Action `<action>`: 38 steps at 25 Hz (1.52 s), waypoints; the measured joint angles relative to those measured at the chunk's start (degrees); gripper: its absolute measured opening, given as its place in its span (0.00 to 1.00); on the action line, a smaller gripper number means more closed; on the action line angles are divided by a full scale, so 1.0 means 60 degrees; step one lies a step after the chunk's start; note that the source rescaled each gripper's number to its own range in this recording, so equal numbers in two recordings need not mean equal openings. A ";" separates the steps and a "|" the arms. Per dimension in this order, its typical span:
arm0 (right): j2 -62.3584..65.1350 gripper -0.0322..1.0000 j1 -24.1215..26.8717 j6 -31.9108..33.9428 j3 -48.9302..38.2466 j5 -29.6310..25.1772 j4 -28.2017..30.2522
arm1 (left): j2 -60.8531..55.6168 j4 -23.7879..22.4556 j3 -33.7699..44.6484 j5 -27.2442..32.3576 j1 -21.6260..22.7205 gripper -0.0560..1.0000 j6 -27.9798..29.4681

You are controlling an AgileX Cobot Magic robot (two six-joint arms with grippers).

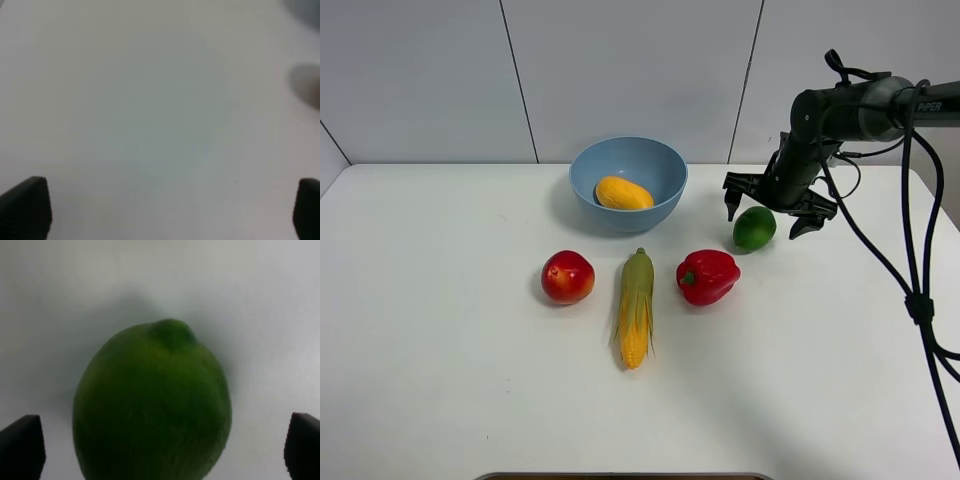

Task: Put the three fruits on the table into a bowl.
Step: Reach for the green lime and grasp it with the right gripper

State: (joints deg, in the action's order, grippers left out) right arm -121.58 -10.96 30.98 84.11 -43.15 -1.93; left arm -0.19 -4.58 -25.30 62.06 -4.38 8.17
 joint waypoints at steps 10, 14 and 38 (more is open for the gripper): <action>-0.0560 0.96 0.0000 -0.0184 0.0000 0.0312 0.0000 | 0.0000 0.0000 0.0000 0.0000 0.0000 0.97 0.0000; -0.0654 0.96 0.0000 -0.0225 0.0000 0.0427 0.0000 | 0.0000 0.0000 0.0000 0.0000 0.0000 0.97 0.0000; -0.0872 0.92 0.0000 -0.0341 0.0000 0.0552 0.0244 | 0.0000 0.0000 0.0000 0.0000 0.0000 0.97 0.0000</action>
State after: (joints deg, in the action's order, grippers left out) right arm -126.81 -10.96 28.93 84.11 -39.84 -0.47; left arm -0.19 -4.58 -25.30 62.06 -4.38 8.17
